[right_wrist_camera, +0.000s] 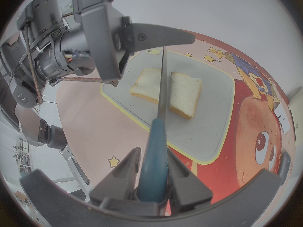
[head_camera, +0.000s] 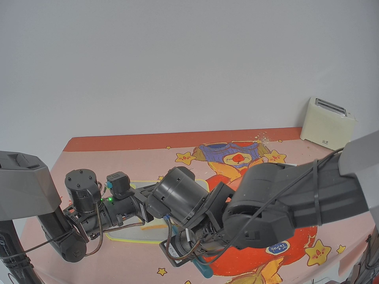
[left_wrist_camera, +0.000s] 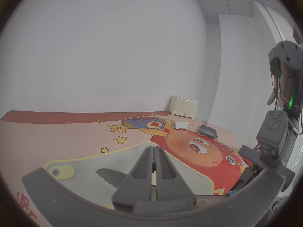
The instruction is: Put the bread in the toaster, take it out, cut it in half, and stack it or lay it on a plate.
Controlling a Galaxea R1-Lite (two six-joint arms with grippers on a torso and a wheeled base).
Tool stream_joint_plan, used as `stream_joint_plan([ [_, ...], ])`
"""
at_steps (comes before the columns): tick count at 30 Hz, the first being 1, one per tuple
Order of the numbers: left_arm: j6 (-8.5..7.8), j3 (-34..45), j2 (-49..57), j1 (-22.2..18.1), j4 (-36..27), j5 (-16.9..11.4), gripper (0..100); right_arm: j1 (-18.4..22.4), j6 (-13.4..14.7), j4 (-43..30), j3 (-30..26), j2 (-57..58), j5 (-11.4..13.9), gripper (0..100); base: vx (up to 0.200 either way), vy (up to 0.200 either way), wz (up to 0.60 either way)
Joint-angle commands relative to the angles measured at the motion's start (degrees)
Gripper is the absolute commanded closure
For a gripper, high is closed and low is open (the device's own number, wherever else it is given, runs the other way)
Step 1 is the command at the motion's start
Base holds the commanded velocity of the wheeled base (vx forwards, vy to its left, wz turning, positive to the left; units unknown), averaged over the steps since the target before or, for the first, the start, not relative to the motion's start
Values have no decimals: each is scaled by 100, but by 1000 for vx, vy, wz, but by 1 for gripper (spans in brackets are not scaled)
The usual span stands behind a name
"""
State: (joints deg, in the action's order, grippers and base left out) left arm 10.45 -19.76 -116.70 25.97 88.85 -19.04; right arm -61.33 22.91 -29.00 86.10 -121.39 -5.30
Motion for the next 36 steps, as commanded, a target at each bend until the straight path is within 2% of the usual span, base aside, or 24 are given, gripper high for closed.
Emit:
stream_joint_plan([
  [1, 1, -1, -2, -4, 80, 6, 100, -2, 3, 0, -6, 37, -6, 100, 0, 0, 0],
  [19, 10, -10, -90, -13, 115, 6, 100, 7, 3, 35, 82, 415, 3, 100, 0, 0, 0],
  [20, 54, -19, 68, -4, 116, 6, 100, 16, 3, 44, 65, 432, 3, 100, 0, 0, 0],
  [21, 168, -19, 455, 31, 115, 6, 100, 16, 3, 44, 56, 468, 3, 100, 0, 0, 0],
  [29, 493, 16, 1818, -57, 107, 32, 100, 297, 12, 176, 56, 942, -23, 100, 0, 0, 0],
  [32, 423, 166, 2090, -338, 115, 58, 100, 543, 56, 176, -67, 1267, -67, 100, 0, 0, 0],
  [35, 265, 245, 2248, -566, 107, 32, 100, 781, 144, 193, -331, 1628, -76, 100, 0, 0, 0],
  [36, 159, 245, 2292, -681, 107, 6, 100, 930, 170, 211, -436, 1795, -94, 100, 0, 0, 0],
])
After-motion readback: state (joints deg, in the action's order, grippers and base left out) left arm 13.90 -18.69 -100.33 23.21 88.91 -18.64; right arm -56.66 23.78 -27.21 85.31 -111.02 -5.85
